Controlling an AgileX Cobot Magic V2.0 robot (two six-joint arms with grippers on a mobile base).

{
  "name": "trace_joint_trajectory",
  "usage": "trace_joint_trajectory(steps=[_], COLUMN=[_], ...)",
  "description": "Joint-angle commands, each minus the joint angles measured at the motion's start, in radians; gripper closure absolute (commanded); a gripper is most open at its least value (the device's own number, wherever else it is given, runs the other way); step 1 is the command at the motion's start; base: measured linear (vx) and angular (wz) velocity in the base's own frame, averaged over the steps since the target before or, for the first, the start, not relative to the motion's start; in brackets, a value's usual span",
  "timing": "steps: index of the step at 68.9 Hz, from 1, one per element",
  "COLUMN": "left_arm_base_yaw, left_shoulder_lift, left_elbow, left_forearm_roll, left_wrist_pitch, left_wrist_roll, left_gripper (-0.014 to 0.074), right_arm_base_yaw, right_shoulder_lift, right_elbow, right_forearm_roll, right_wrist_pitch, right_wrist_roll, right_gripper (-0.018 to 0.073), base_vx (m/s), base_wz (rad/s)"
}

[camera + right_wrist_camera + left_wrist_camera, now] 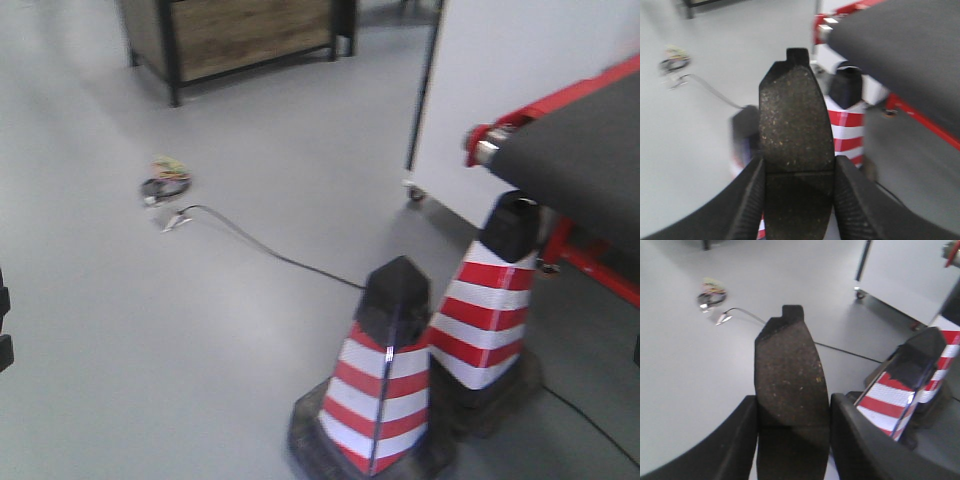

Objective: Move and align brake pads A on conveyor
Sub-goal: 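Drive past the striped cones to the black belt conveyor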

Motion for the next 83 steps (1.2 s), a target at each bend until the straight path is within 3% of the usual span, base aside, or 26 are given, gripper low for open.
trace_joint_trajectory(steps=[1, 83], left_arm_base_yaw=[-0.004, -0.004], left_shoulder_lift=[-0.004, -0.004], left_elbow=[-0.029, -0.029], left_forearm_roll=[-0.009, -0.009], left_wrist_pitch=[-0.091, -0.091], left_wrist_roll=[-0.002, -0.002], left_gripper=[0.0514, 0.0514], right_arm_base_yaw=[-0.001, -0.001], right_shoulder_lift=[-0.005, -0.005], right_elbow=[-0.031, -0.031], right_forearm_roll=[-0.009, -0.009], right_wrist_pitch=[-0.087, -0.087], right_wrist_roll=[-0.006, -0.006], right_gripper=[0.0534, 0.0534], base_vx=[0.25, 0.18], base_wz=[-0.73, -0.63])
